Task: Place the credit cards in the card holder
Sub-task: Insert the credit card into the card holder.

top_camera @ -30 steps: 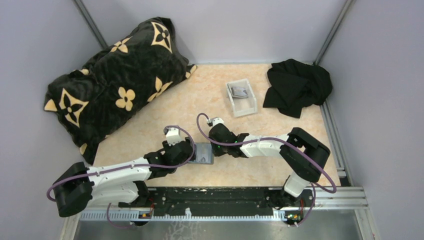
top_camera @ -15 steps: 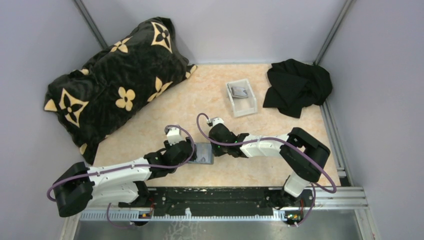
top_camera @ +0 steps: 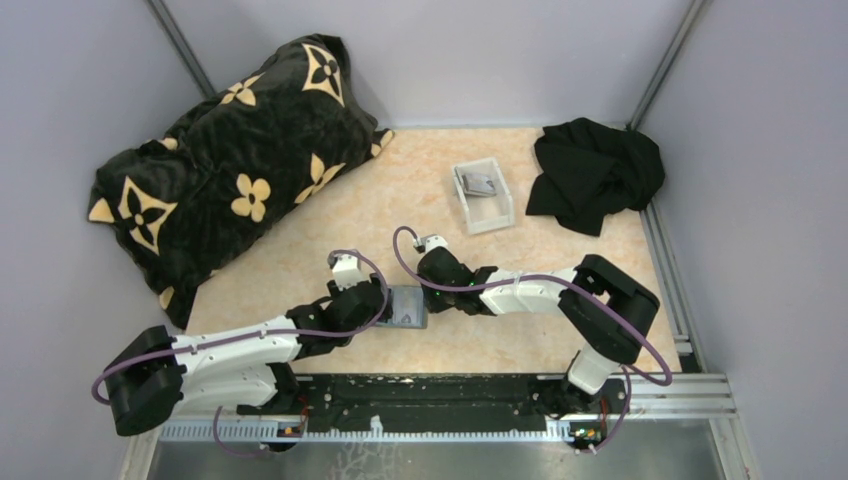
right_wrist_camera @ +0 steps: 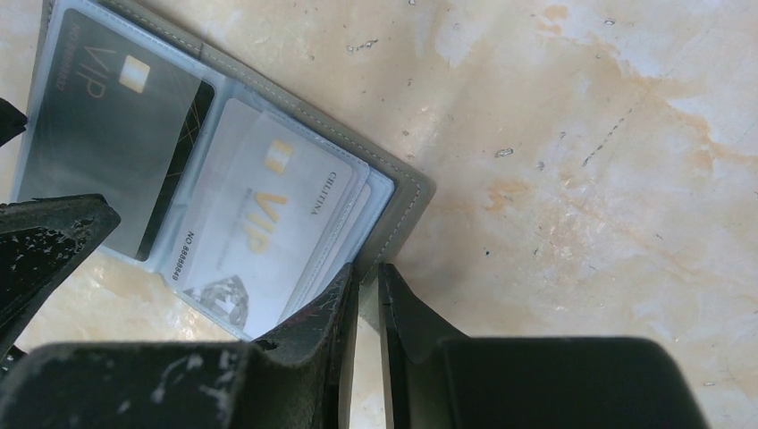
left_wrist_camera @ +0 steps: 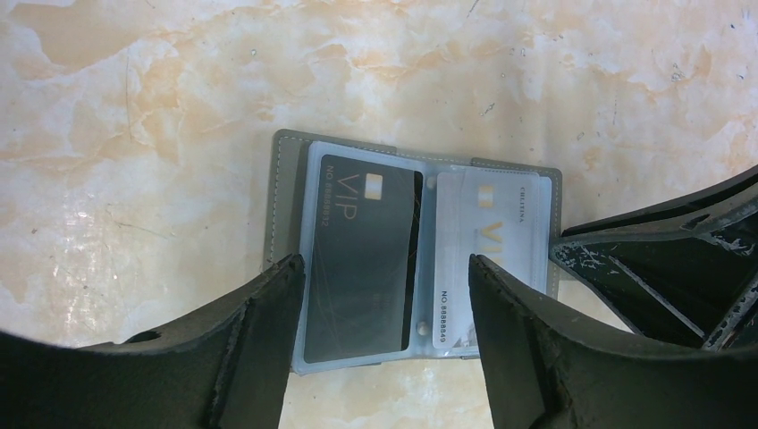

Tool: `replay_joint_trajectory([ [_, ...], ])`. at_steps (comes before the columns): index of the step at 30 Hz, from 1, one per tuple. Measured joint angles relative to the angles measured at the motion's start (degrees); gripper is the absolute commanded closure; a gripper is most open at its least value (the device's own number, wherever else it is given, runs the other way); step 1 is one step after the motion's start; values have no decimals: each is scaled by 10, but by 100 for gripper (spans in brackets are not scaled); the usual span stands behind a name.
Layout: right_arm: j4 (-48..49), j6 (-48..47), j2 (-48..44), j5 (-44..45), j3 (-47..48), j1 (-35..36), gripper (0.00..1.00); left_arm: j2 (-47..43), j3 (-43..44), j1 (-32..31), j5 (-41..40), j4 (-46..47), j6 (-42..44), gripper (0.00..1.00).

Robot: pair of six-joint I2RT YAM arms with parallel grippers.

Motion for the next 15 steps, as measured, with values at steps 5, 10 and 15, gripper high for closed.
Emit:
replay_joint_trajectory([
  [5,0,0,0,0,0,0,85,0,-1,0,0,2,0,27],
  [10,0,0,0,0,0,0,85,-16,-17,0,8,20,2,28],
  [15,0,0,0,0,0,0,84,-30,-23,0,18,35,6,29],
])
